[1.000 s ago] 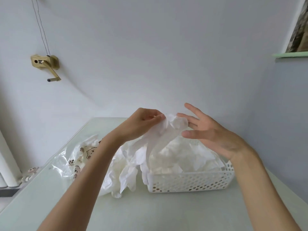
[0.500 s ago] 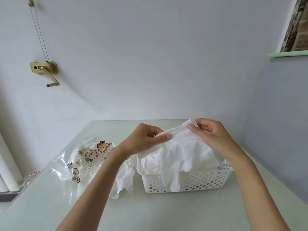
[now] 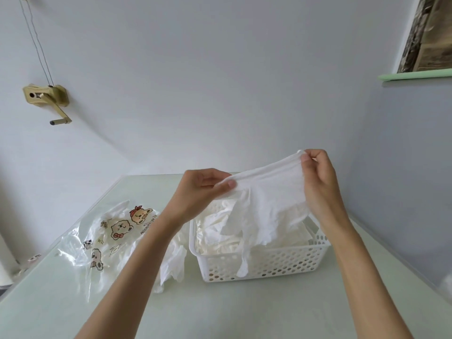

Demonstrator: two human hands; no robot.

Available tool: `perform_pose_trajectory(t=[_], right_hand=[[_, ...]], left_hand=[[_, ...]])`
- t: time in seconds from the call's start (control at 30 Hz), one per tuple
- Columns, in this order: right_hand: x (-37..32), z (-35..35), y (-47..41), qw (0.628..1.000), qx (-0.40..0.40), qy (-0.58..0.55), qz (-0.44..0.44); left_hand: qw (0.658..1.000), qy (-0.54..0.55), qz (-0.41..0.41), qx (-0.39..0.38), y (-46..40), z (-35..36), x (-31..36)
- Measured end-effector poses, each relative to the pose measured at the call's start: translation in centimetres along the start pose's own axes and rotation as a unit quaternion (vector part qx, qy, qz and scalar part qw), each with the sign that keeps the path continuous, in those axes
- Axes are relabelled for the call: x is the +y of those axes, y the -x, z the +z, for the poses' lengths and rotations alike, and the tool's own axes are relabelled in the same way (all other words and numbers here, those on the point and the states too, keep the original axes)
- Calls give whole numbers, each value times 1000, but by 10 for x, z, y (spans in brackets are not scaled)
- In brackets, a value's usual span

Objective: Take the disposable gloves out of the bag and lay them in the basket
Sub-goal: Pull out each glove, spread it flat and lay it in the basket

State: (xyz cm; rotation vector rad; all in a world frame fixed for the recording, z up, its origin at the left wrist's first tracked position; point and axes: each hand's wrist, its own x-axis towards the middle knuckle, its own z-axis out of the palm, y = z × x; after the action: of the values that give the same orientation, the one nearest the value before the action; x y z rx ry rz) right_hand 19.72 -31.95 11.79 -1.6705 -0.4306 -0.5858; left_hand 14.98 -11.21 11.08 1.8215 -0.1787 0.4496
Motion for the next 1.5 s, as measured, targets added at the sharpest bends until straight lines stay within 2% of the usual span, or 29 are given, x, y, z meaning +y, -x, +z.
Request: perform_pose_trajectory(t=[0.13, 0.23, 0.33, 0.4, 0.5, 0.6, 0.67, 0.73, 0.9, 1.1, 1.17, 1.23, 1.3, 1.33, 1.4, 1.5], right_hand=[[-15, 33, 6, 995, -78, -61, 24], [-37, 63, 11, 985, -149, -87, -26], [-57, 86, 17, 975, -175, -130, -37], [-59, 95, 16, 974, -171, -144, -14], [-41, 96, 8, 981, -155, -105, 59], [-2, 84, 0, 971, -166, -17, 171], [26, 71, -4, 963, -168, 70, 199], [49, 58, -5, 957, -162, 138, 198], [80, 24, -9, 953, -108, 241, 150], [99, 1, -14, 912, -98, 388, 90], [103, 1, -14, 899, -105, 418, 82], [104, 2, -14, 892, -112, 433, 68], [103, 3, -14, 882, -127, 450, 51], [102, 3, -14, 875, -140, 460, 46], [100, 1, -14, 865, -166, 472, 43], [91, 1, -11, 881, -143, 450, 20]], left_hand=[[997, -50, 33, 46, 10, -38, 16], [986, -90, 60, 127, 21, -73, 30], [969, -82, 67, 221, 32, -102, 40], [963, -92, 63, 247, 33, -114, 41], [968, -153, 31, 196, 17, -112, 26], [956, -279, -34, 82, -14, -89, -10], [948, -313, -59, 8, -33, -66, -35], [939, -336, -66, -30, -48, -41, -49], [932, -350, -58, -72, -79, 8, -65], [927, -360, -45, -96, -95, 40, -84], [931, -356, -26, -82, -93, 43, -88], [929, -370, 2, -31, -87, 38, -84], [915, -404, 19, 4, -76, 27, -73], [904, -427, 21, -6, -68, 20, -67], [884, -458, 17, -89, -50, 10, -58], [878, -399, 11, -262, -25, 20, -48]])
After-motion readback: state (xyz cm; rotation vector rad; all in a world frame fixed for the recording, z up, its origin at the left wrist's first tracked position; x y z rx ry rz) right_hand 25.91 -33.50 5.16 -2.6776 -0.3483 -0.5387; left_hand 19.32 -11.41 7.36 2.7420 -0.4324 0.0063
